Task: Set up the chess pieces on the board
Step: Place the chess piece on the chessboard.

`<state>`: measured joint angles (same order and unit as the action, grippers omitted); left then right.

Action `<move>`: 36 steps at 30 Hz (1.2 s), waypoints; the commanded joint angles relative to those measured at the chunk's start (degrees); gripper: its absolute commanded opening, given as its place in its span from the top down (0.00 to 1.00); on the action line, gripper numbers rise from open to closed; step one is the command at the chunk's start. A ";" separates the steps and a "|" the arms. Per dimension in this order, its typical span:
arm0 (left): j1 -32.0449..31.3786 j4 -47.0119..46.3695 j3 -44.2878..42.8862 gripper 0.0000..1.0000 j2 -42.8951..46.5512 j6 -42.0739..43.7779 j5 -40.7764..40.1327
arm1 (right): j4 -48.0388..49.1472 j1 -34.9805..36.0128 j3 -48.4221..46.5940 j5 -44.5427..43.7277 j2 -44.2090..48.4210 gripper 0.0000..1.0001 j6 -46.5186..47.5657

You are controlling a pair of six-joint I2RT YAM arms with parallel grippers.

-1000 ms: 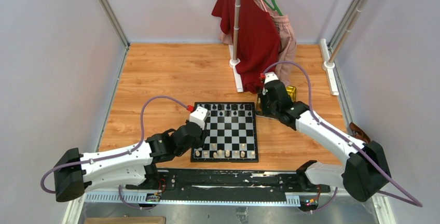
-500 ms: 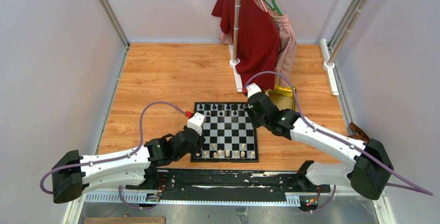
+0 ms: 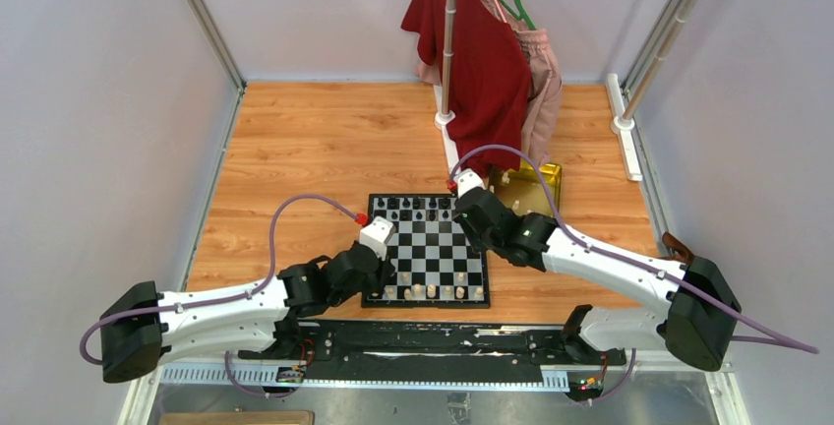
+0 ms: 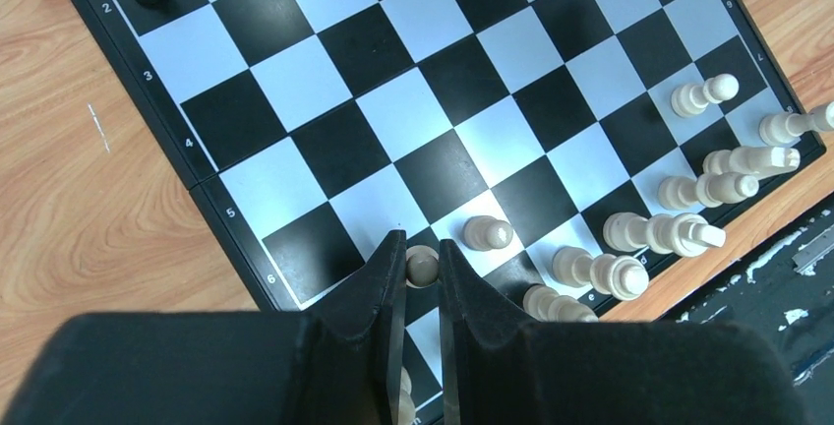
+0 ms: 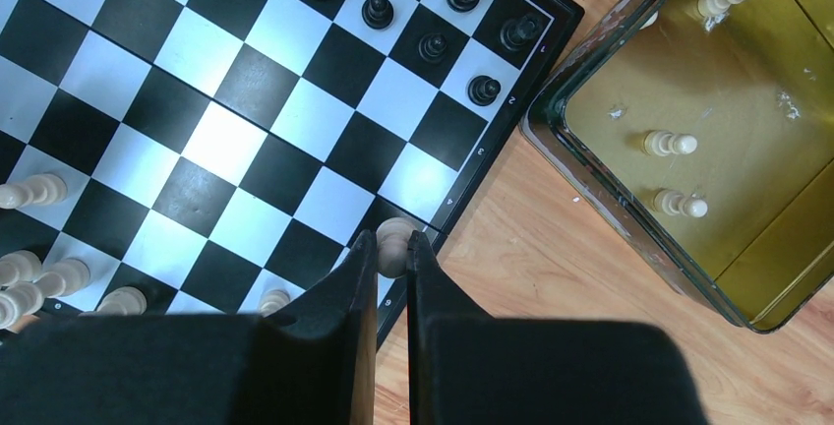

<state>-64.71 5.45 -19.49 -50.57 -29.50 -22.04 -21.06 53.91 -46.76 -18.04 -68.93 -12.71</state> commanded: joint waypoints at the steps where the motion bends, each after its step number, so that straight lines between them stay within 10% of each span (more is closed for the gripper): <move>1: -0.51 -2.18 0.97 0.98 -0.49 0.26 0.57 | -0.98 1.43 -2.09 -1.98 -0.22 1.00 -1.21; 17: -1.15 -4.74 3.86 0.93 -0.63 -0.87 0.29 | -1.79 2.89 -2.88 -3.22 -0.57 1.00 -1.43; 36: -1.90 -3.60 2.27 0.57 -0.69 -1.50 -3.07 | -3.67 4.68 -5.46 -1.56 -1.62 1.00 0.10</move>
<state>-65.87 2.66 -16.05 -51.31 -30.65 -22.59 -22.50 57.06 -49.32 -19.70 -69.76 -13.47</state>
